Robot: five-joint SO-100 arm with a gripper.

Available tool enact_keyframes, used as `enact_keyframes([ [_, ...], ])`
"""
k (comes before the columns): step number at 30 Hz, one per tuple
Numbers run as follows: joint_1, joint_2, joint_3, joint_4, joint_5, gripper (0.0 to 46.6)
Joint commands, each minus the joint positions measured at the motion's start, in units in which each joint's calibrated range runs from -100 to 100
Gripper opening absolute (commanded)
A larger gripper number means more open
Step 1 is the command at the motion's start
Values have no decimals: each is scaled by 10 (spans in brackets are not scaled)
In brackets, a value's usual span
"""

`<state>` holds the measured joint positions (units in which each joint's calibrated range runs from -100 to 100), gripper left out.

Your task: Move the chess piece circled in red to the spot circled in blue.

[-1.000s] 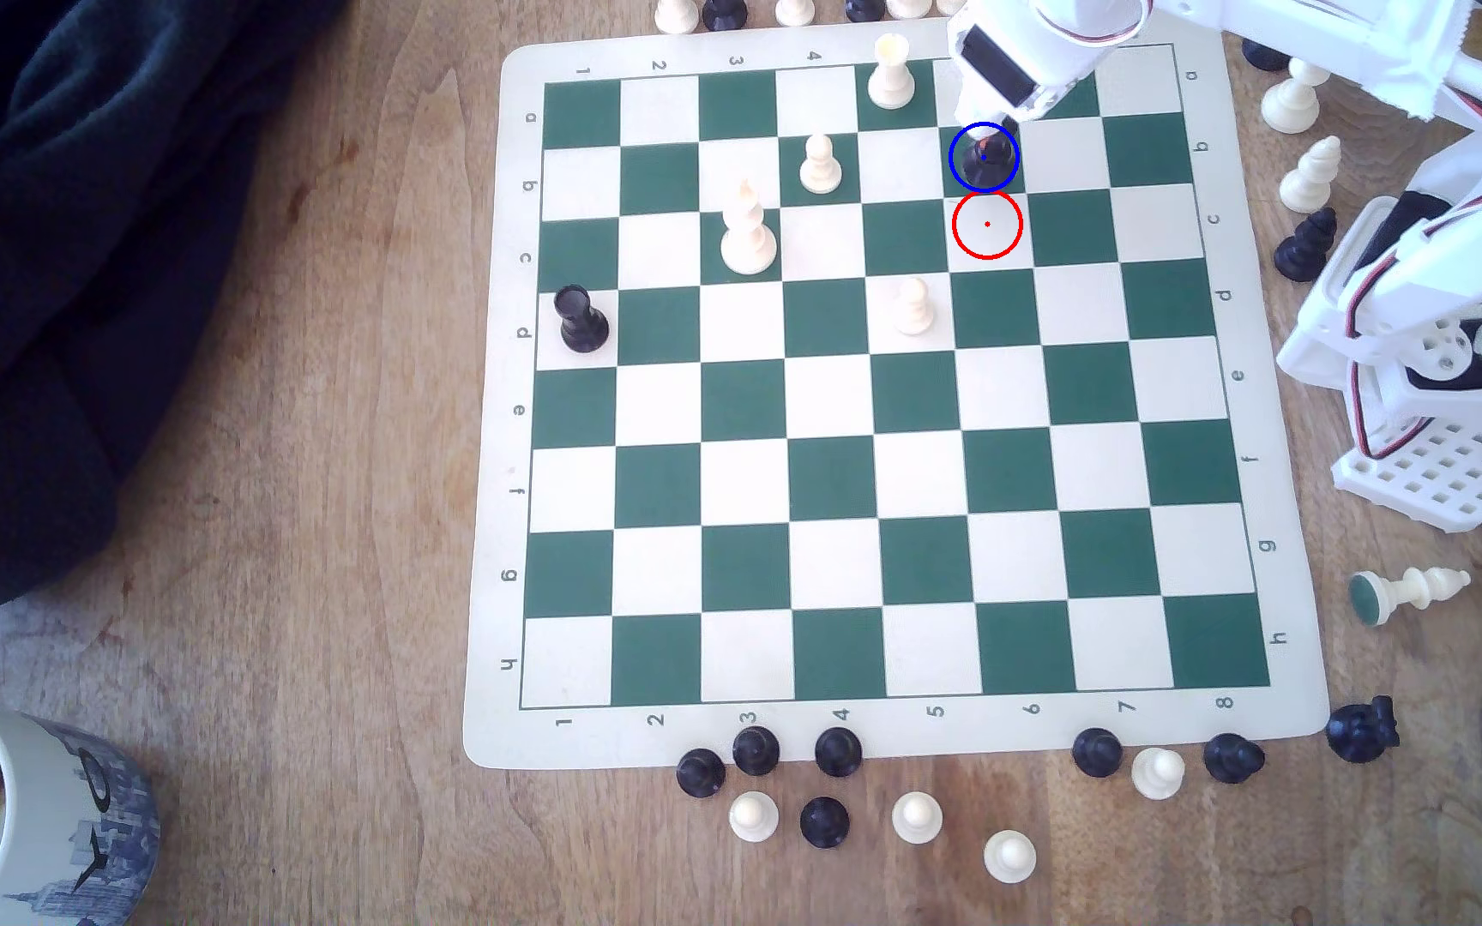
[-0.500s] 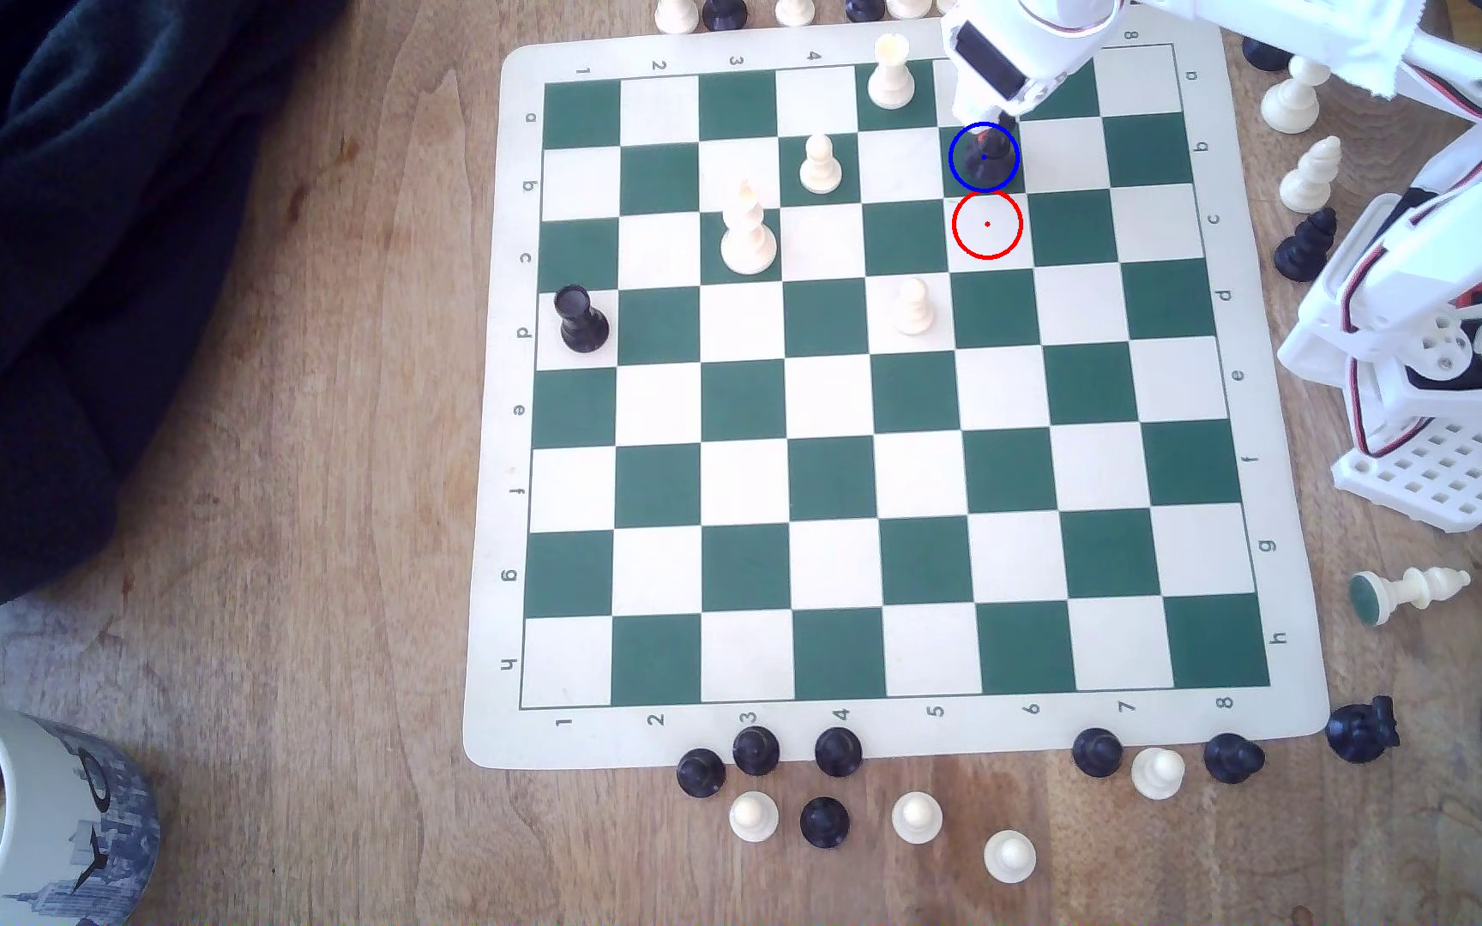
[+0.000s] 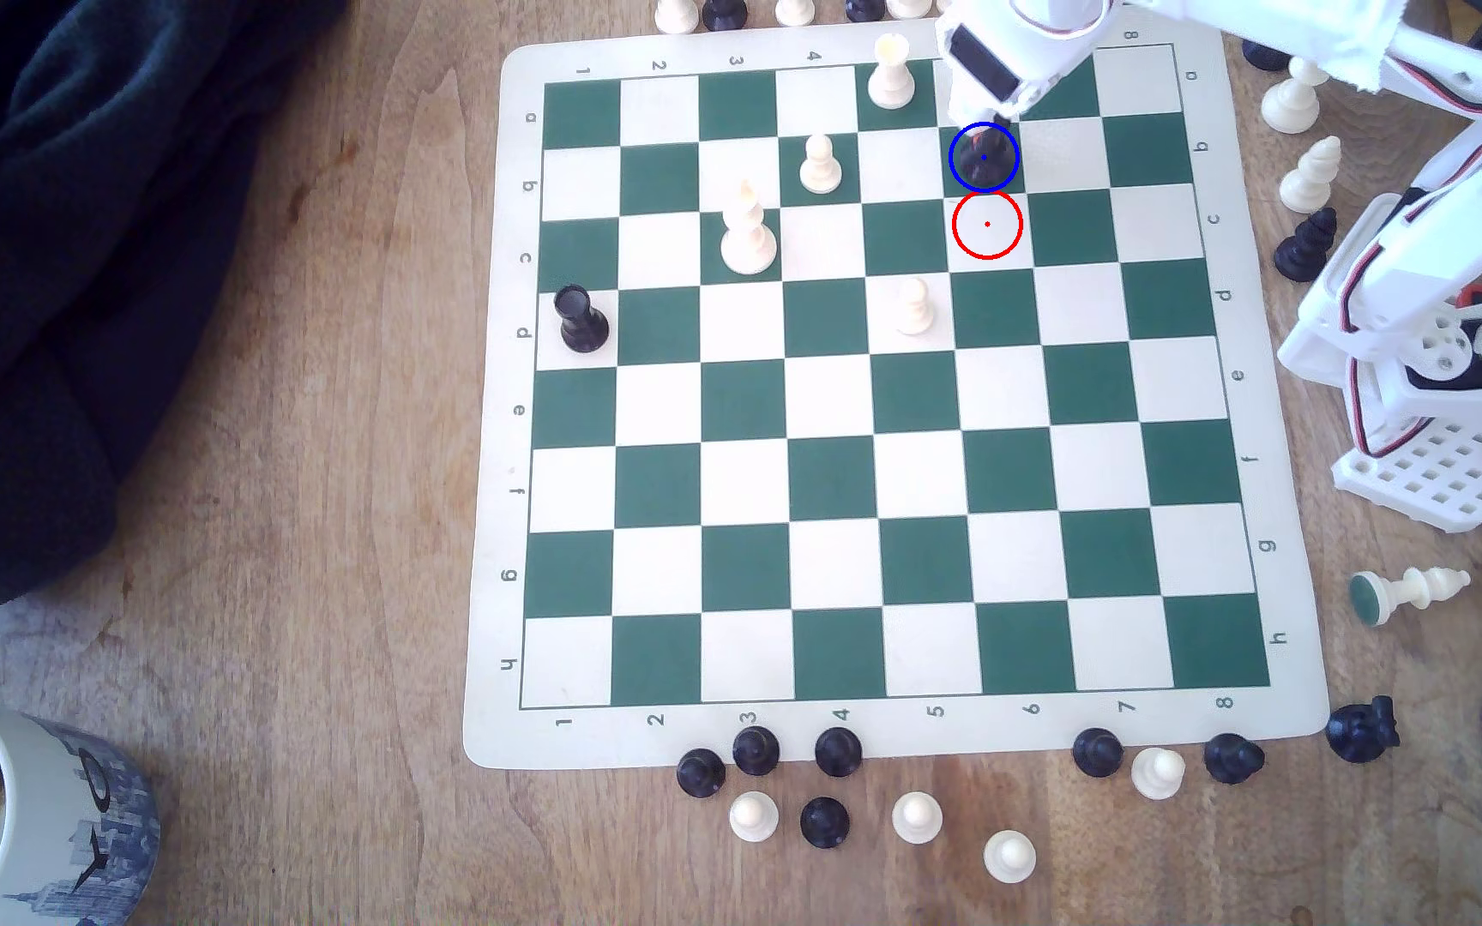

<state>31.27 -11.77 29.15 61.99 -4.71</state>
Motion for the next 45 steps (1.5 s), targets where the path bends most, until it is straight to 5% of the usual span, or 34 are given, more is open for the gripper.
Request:
enact_keyframes([
  [1,1,-5,-43,-7,-2,40],
  [6,1,-4,-38,-11,-3,76],
  [7,1,-3,-37,-11,-3,128],
  [11,5,-14,-31,-19,-6,210],
  [23,7,-118,0,-29,-5,257],
  [31,-25,-293,93,-70,-6,209],
  [37,-107,-525,289,-229,-9,2],
  [45,-141,-679,463,-438,17,2],
])
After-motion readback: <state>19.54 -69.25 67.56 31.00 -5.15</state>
